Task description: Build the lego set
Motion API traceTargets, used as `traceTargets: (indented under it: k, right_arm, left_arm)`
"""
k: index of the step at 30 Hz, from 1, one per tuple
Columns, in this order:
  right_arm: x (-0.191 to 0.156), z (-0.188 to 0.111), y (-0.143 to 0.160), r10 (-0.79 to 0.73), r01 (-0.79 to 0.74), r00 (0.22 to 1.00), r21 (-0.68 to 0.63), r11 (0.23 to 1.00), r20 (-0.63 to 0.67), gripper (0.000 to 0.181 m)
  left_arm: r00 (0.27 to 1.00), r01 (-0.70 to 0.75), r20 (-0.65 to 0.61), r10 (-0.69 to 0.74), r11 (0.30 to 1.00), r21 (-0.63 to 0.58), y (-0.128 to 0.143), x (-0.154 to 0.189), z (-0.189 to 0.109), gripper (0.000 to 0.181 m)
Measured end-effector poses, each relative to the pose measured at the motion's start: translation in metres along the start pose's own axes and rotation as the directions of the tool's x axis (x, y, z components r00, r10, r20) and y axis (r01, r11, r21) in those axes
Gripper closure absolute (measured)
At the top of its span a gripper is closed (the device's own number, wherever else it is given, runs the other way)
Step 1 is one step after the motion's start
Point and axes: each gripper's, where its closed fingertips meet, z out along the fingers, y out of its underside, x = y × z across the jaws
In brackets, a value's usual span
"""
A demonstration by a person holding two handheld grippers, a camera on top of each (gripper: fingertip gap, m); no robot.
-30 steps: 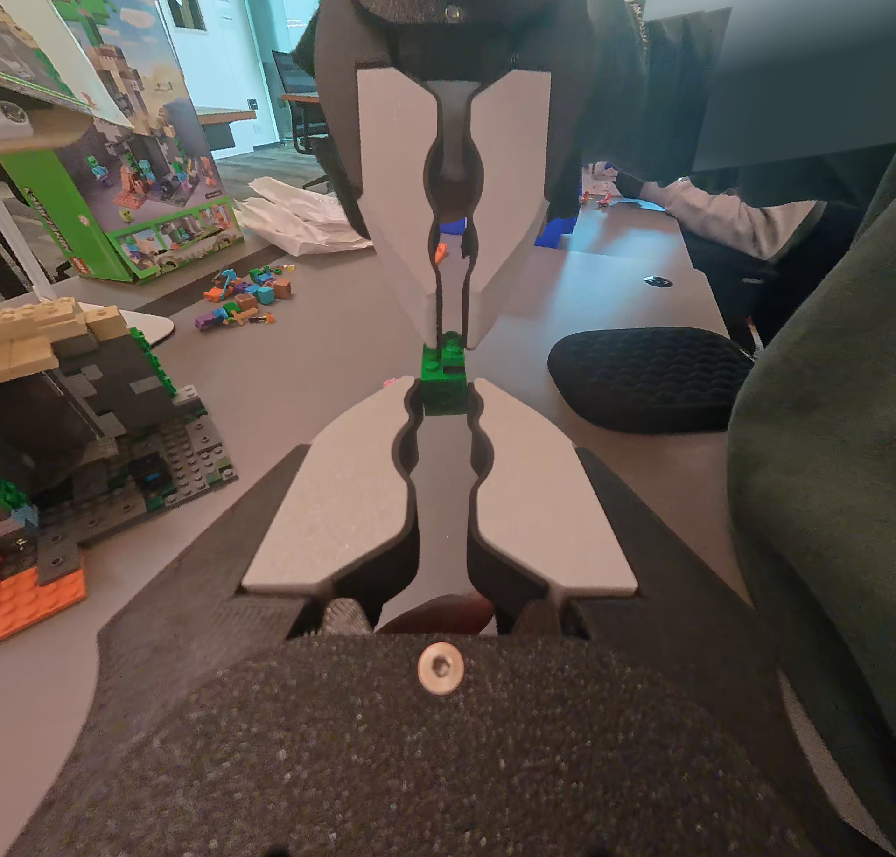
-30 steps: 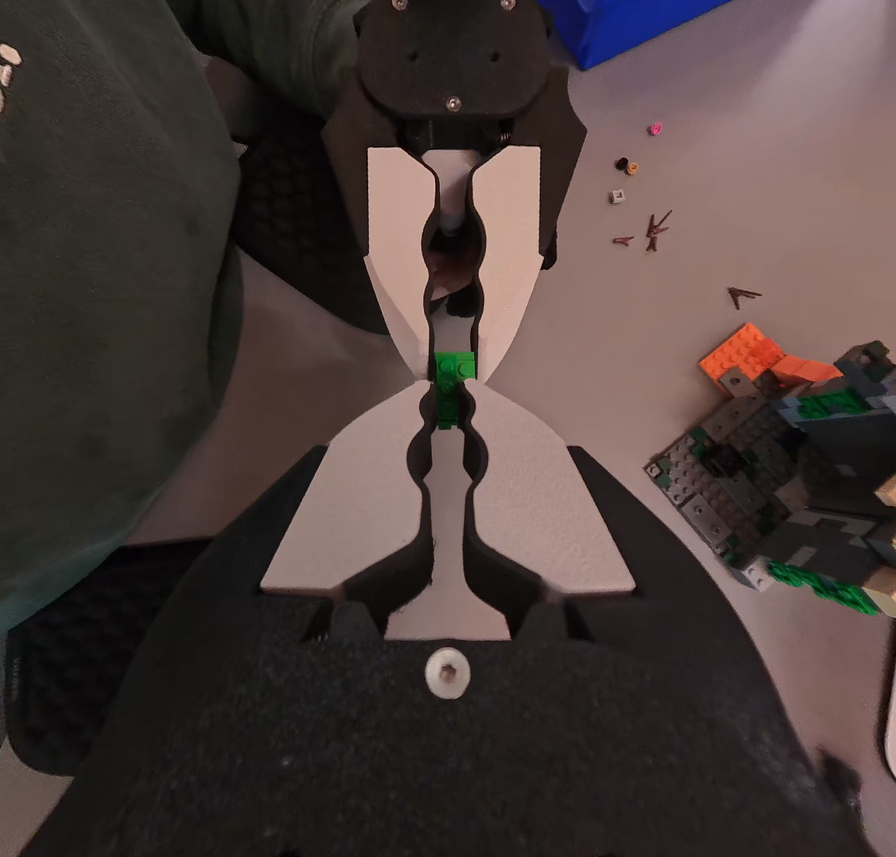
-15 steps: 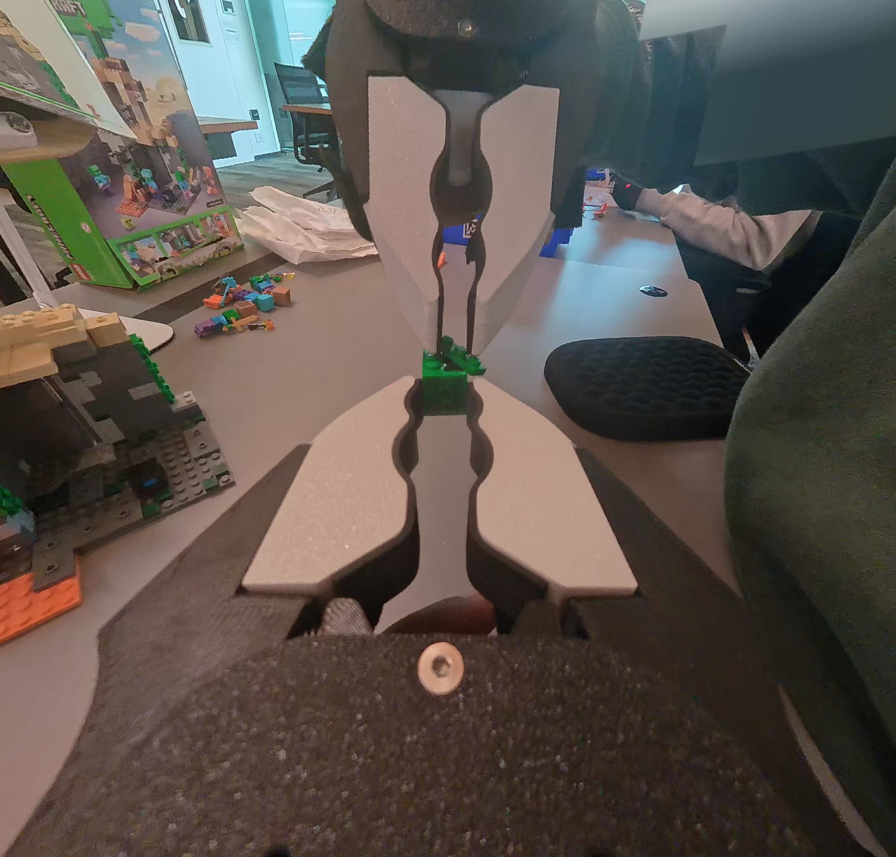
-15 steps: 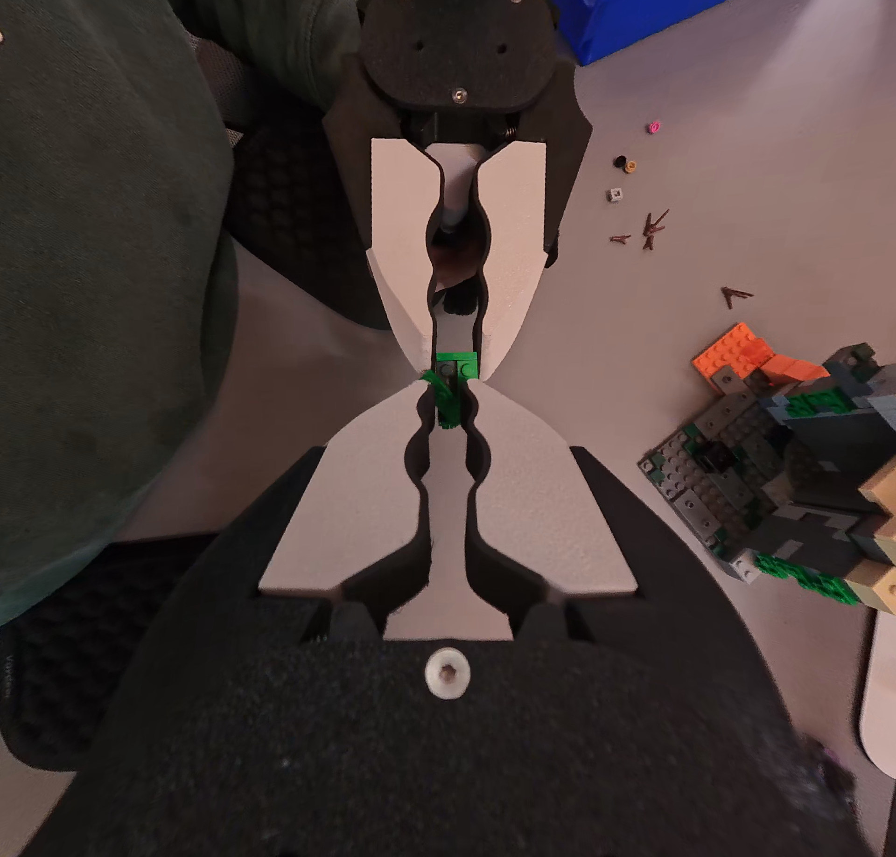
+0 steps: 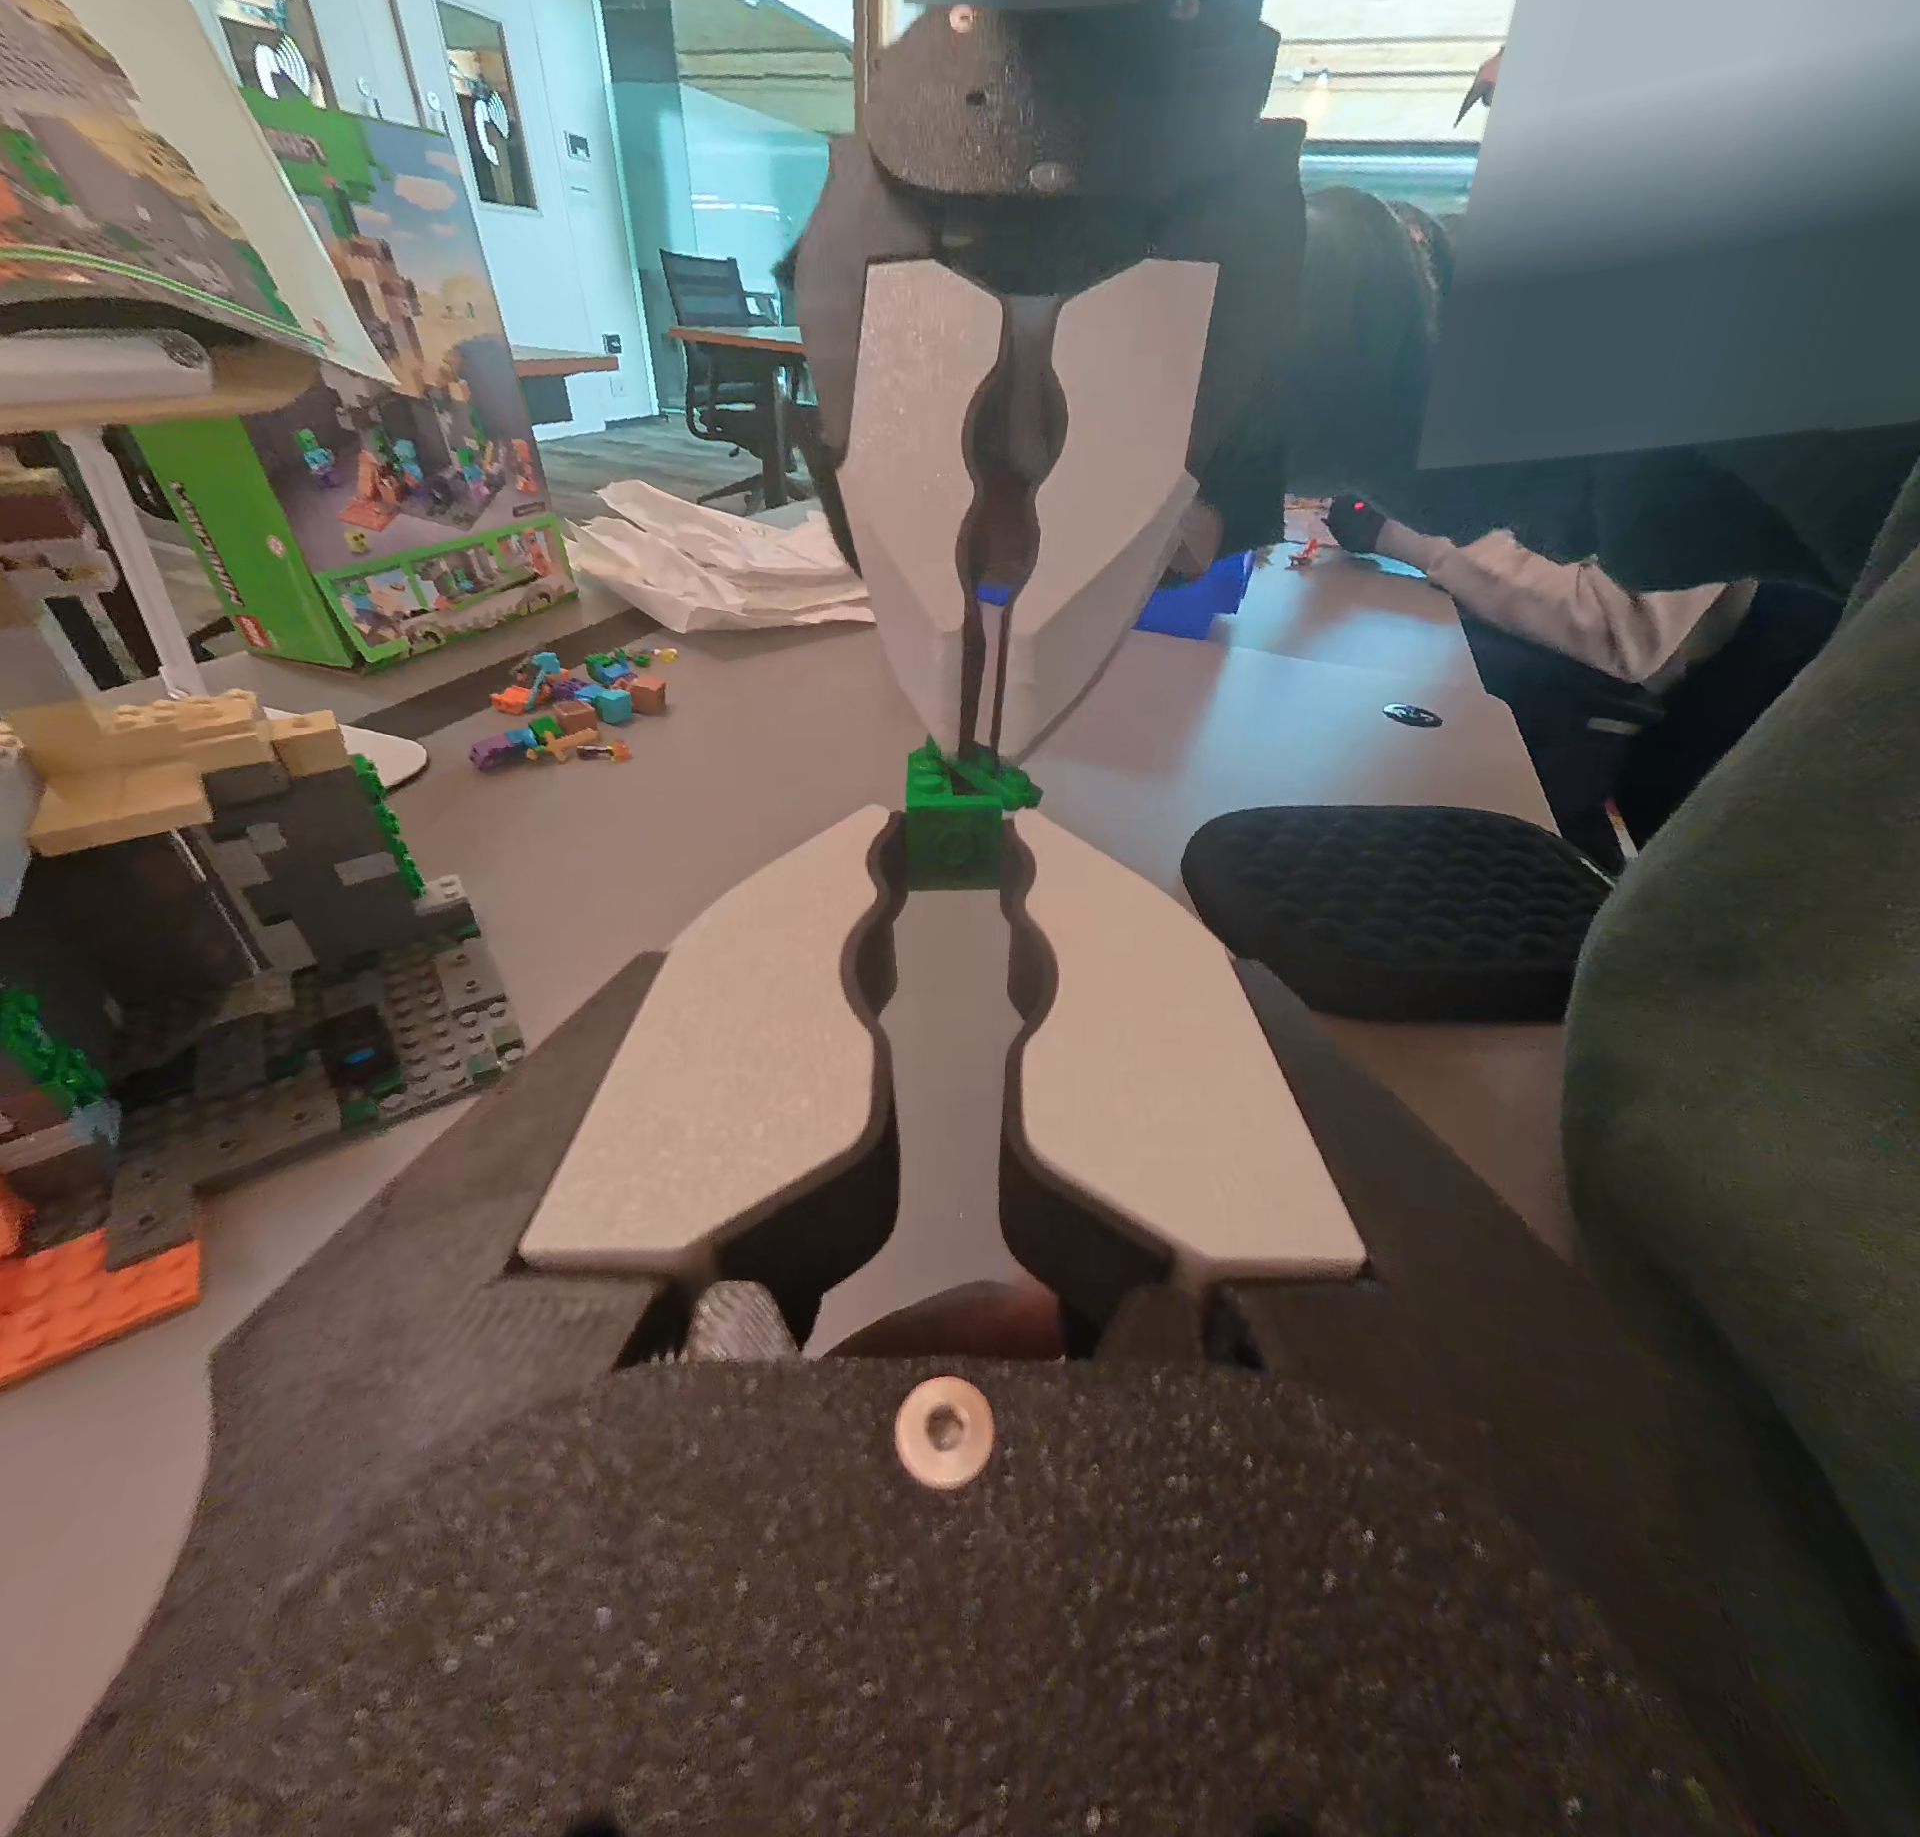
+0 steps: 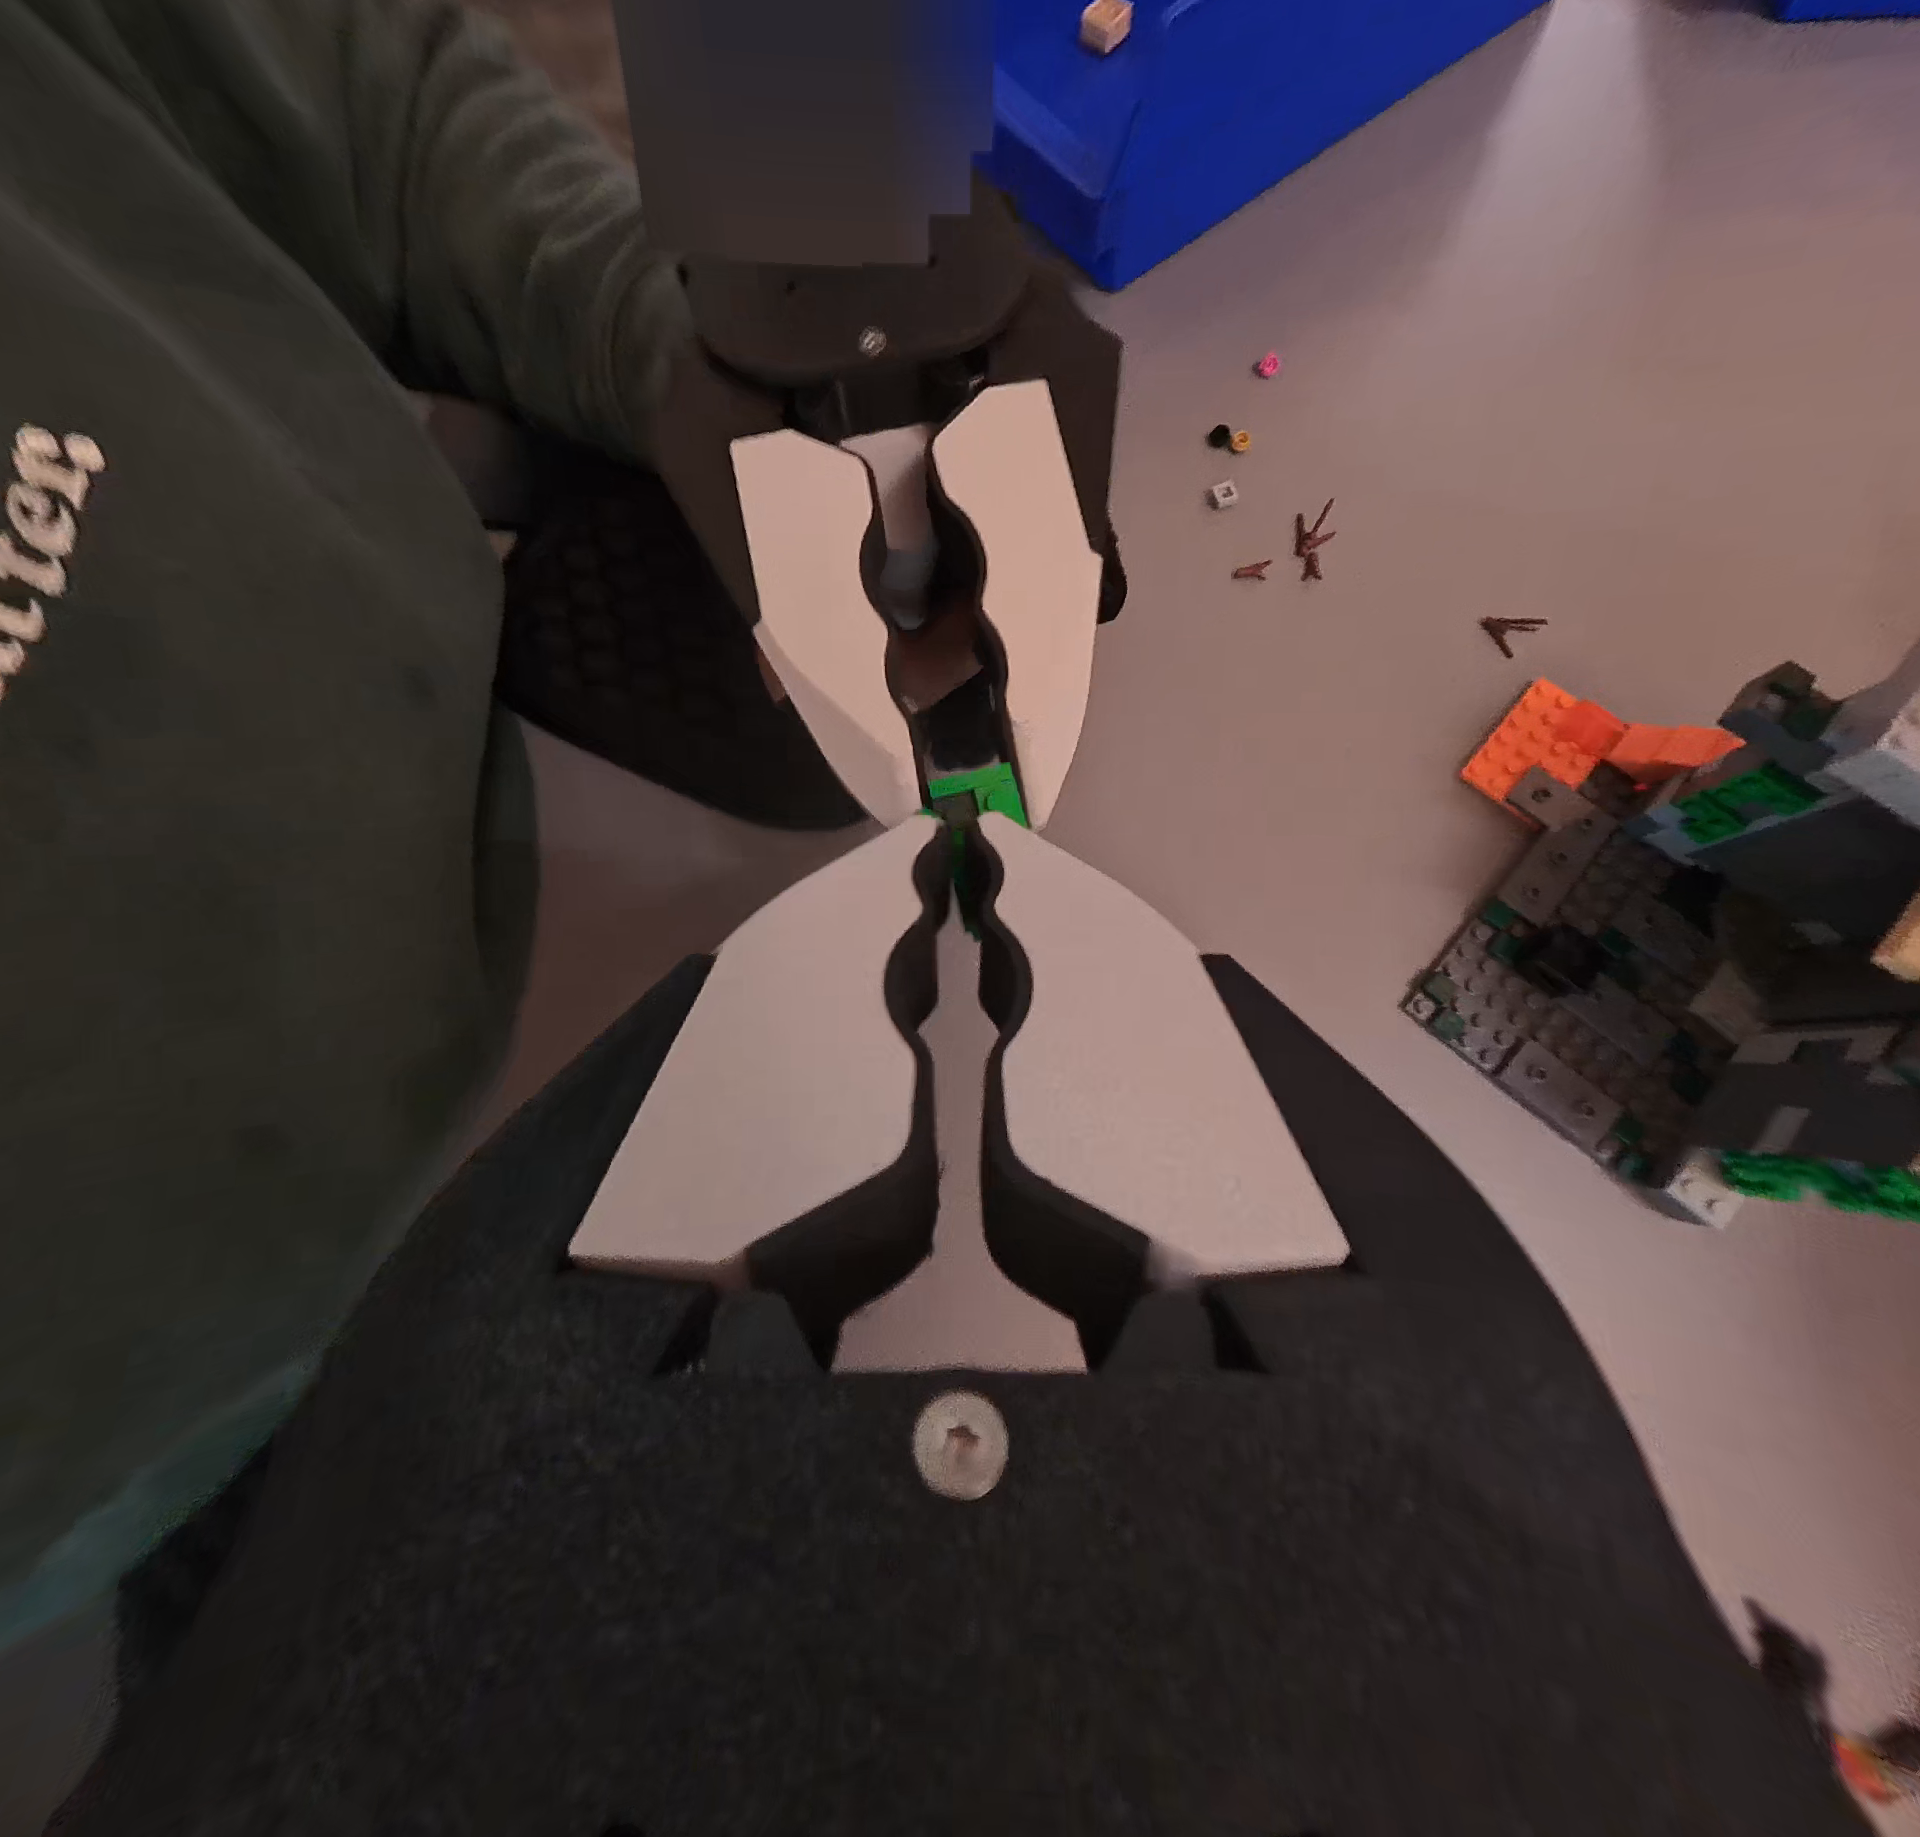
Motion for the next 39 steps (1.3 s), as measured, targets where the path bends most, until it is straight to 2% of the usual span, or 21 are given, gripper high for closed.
traceTargets:
  k: [1, 4, 8, 16, 22, 24, 27, 34, 36, 39]
  right_arm:
    - [0.002, -0.001, -0.002, 0.044, -0.044, 0.999, 0.022, 0.999, -0.004, 0.181]
    - [0.003, -0.002, -0.006, 0.131, -0.131, 0.991, 0.076, 0.989, 0.003, 0.181]
    - [0.004, -0.003, -0.008, 0.169, -0.166, 0.985, 0.099, 0.981, -0.021, 0.181]
    - [-0.001, -0.012, -0.020, 0.161, -0.154, 0.987, 0.182, 0.971, -0.025, 0.178]
    - [0.001, -0.039, -0.021, 0.115, -0.091, 0.990, 0.268, 0.959, -0.077, 0.176]
    - [0.003, -0.046, -0.007, 0.094, -0.063, 0.989, 0.248, 0.967, -0.115, 0.174]
    - [0.001, -0.041, 0.030, 0.060, -0.035, 0.987, 0.167, 0.985, -0.150, 0.172]
    - [-0.005, -0.008, 0.153, -0.007, -0.019, 0.986, -0.157, 0.987, -0.165, 0.165]
    - [-0.006, -0.005, 0.172, -0.039, 0.005, 0.983, -0.186, 0.983, -0.179, 0.158]
    - [-0.012, 0.002, 0.178, 0.015, -0.044, 0.984, -0.166, 0.985, -0.175, 0.149]
  left_arm:
    - [1.000, -0.001, 0.006, 0.001, 1.000, 0.010, -0.002, -0.001, 0.000, 0.165]
    - [1.000, 0.001, 0.017, -0.002, 0.999, 0.038, -0.007, 0.000, -0.001, 0.165]
    - [0.999, -0.007, 0.033, 0.005, 0.999, 0.044, -0.009, 0.000, 0.000, 0.165]
    - [0.999, 0.045, 0.021, -0.048, 0.993, 0.111, -0.023, 0.001, -0.001, 0.165]
    - [0.998, 0.052, 0.034, -0.056, 0.992, 0.117, -0.027, -0.002, 0.001, 0.165]
    - [0.998, 0.038, 0.051, -0.044, 0.993, 0.110, -0.027, -0.004, 0.002, 0.165]
    - [0.998, 0.026, 0.062, -0.032, 0.995, 0.097, -0.024, -0.007, 0.004, 0.165]
    - [0.999, 0.038, 0.032, -0.040, 0.998, 0.045, -0.012, -0.005, 0.020, 0.165]
    - [0.999, 0.035, 0.031, -0.036, 0.999, 0.026, -0.010, -0.004, 0.027, 0.165]
    - [0.999, 0.034, 0.029, -0.034, 0.999, 0.007, -0.007, -0.002, 0.037, 0.165]
